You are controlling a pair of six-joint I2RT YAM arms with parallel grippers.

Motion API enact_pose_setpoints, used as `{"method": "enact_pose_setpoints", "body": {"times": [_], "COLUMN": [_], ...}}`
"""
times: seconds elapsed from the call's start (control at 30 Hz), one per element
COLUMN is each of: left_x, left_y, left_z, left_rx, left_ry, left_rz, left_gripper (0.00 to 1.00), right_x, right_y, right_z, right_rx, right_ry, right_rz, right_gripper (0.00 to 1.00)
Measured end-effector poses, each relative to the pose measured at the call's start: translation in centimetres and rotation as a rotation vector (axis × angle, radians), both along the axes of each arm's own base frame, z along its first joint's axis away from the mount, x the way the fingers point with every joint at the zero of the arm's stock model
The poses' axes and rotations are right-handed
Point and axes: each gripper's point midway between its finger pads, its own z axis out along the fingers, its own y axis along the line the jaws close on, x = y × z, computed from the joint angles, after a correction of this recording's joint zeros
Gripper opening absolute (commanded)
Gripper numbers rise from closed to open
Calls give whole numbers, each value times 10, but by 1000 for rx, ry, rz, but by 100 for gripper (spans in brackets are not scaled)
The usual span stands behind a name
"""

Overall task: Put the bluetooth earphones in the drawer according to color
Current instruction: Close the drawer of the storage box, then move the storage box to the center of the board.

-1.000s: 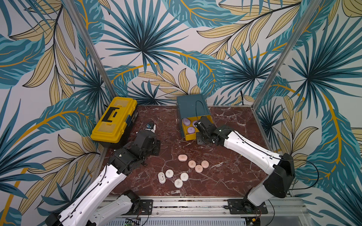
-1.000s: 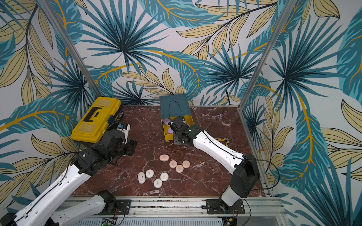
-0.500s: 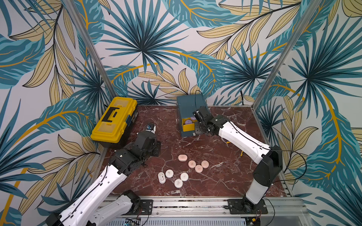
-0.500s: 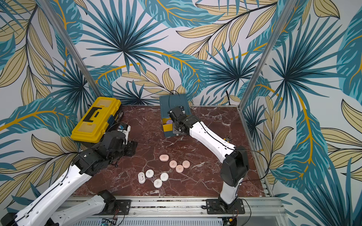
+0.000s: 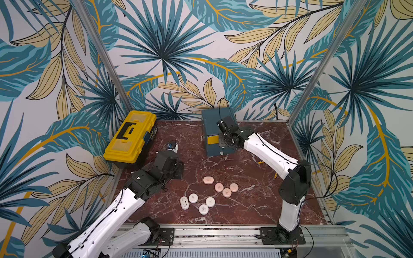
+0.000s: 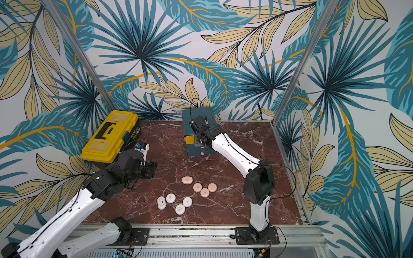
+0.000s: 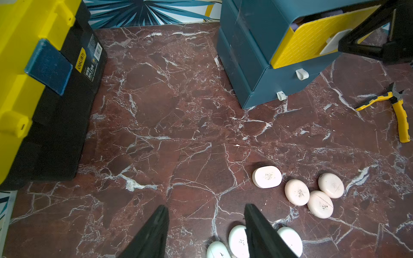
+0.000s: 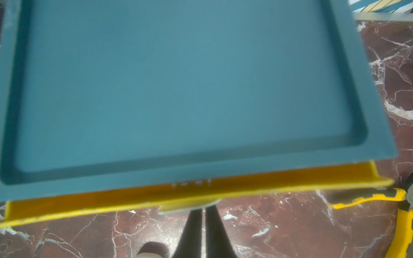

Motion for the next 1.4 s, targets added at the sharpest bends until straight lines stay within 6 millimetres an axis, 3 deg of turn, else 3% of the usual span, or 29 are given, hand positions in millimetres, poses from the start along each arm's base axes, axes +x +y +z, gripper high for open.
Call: {"method": "enact_pose_setpoints", "body": {"times": [0.33, 0.4, 0.53, 0.63, 0.8, 0.9, 1.0, 1.17, 1.4], "left_x": [0, 0, 0, 0, -1, -1, 0, -1, -2], "left_y": [0, 0, 0, -1, -1, -3, -5, -5, -4], "left_z": [-1, -1, -1, -1, -1, -3, -4, -7, -7], "left_rx": [1, 1, -1, -1, -3, -10, -18, -19, -23], "left_ry": [1, 2, 3, 3, 5, 8, 11, 18, 14], "left_rz": [0, 0, -2, -3, -6, -12, -17, -17, -15], "left_gripper": [60, 60, 61, 61, 61, 61, 61, 61, 61], "right_x": [9, 10, 8, -7, -57, -64, -57, -20, 14], "right_y": [5, 6, 10, 7, -7, -7, -8, -3, 4], "right_z": [5, 6, 5, -7, -35, -46, -64, -81, -77], "right_rx": [3, 6, 35, 70, 213, 355, 497, 709, 932], "right_ry": [0, 0, 11, 47, 147, 144, 154, 155, 133], "right_rz": [6, 8, 14, 19, -10, -51, -109, -181, -208], "right_gripper": [18, 24, 49, 55, 55, 54, 53, 51, 47]}}
